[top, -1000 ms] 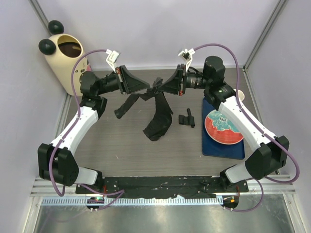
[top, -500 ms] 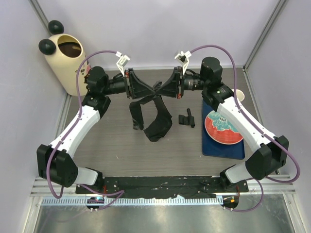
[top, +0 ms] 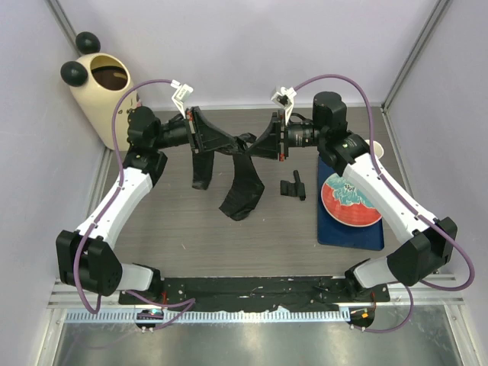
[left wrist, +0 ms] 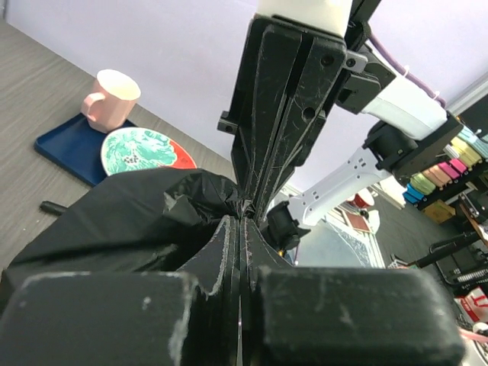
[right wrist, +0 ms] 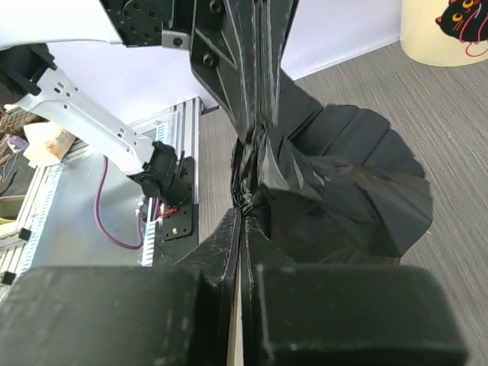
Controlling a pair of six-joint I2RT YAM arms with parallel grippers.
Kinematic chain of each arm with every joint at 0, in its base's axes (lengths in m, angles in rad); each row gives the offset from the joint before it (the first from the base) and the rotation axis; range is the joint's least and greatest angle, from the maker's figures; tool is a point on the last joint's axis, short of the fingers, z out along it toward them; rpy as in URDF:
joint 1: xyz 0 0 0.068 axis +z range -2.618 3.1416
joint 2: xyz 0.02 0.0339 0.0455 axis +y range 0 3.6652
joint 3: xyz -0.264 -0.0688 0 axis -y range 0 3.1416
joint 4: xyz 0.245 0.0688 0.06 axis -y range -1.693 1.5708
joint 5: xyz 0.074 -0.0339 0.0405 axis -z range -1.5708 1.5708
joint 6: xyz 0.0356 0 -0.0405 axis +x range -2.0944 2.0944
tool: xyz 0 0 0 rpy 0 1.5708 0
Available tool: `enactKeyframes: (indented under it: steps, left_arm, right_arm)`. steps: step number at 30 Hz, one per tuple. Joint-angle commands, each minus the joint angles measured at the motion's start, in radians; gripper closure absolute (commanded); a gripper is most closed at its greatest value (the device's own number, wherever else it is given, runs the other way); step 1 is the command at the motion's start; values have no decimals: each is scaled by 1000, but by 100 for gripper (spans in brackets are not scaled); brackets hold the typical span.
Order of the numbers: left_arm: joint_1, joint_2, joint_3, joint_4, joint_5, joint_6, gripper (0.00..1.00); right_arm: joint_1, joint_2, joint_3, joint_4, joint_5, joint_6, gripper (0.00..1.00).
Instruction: Put the trash bags into the trash bin
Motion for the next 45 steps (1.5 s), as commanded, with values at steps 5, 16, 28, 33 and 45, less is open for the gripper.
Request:
enactKeyframes:
  steps: [5,16,28,33,45]
  left_arm:
    - [51,-59,-1,42,-24,-20,100]
    - [116,-50,11,54,-33,-35,100]
    - [76,-49,-4,103,-92,-83,100]
    - [74,-56,-9,109,-109,-89,100]
    - [74,-58,-4,169,-81,-141,100]
  right_arm:
    - [-41,-58,25,-131,22,-134,99]
    - [-109,-52,18,-230,10,-166,89]
    - [22,8,11,-61,140,96,27]
    - [23,0,-8,-105,194,71,48]
    - [-30,38,-127,143,163,255,31]
